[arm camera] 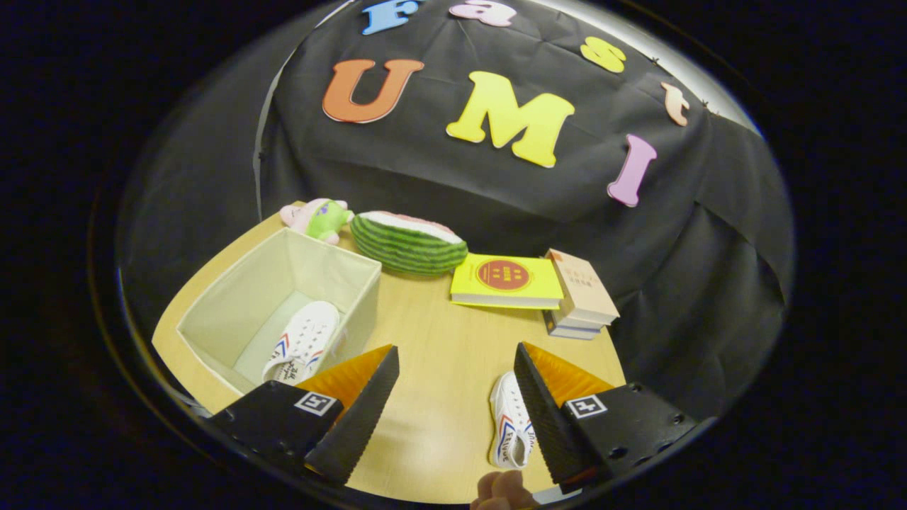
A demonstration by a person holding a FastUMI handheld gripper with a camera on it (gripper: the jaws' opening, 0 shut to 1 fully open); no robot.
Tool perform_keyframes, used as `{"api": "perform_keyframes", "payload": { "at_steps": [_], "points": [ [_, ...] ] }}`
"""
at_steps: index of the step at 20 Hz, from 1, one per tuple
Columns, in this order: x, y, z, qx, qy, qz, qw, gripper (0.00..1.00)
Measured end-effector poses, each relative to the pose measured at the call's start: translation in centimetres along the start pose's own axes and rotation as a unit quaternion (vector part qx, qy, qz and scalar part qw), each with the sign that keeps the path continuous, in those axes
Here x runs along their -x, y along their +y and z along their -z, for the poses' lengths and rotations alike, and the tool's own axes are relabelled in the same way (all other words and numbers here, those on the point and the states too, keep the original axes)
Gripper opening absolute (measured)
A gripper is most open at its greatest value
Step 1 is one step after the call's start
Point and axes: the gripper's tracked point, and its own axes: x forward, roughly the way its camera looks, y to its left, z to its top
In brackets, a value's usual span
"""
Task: Open the storage box then place both shoes into the box .Put the left shoe in first, then the right shoe, with the right side of both shoes facing outward in a uniform manner.
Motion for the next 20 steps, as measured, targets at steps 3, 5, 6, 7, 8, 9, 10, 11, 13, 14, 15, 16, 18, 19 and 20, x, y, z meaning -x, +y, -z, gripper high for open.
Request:
{"api": "perform_keyframes", "payload": {
  "at_steps": [3,5,6,7,8,9,10,11,13,14,15,16,18,19,20],
  "points": [
    [-1.4,-4.3,2.5,-0.01,0.03,0.02,0.999,1.0],
    [-2.3,-6.3,4.9,-0.026,0.057,0.019,0.998,1.0],
    [-2.8,-7.3,6.1,-0.031,0.071,0.018,0.997,1.0],
    [-3.3,-8.3,7.4,-0.038,0.085,0.017,0.995,1.0],
    [-3.8,-9.2,8.7,-0.045,0.099,0.017,0.994,1.0],
    [-4.3,-10.3,10.3,-0.055,0.118,0.017,0.991,1.0],
    [-5.1,-11.0,11.9,-0.064,0.132,0.018,0.989,1.0],
    [-5.6,-11.9,13.0,-0.068,0.144,0.019,0.987,1.0],
    [-6.4,-13.4,15.5,-0.073,0.17,0.019,0.983,1.0],
    [-6.9,-14.1,16.7,-0.07,0.181,0.02,0.981,1.0],
    [-7.4,-14.7,17.6,-0.061,0.19,0.021,0.98,1.0],
    [-7.8,-14.9,18.6,-0.056,0.198,0.015,0.978,1.0],
    [-8.5,-14.0,20.3,-0.059,0.216,-0.018,0.974,1.0],
    [-8.6,-13.2,21.3,-0.068,0.232,-0.04,0.969,1.0],
    [-8.9,-12.8,21.9,-0.072,0.246,-0.056,0.965,1.0]
  ]
}}
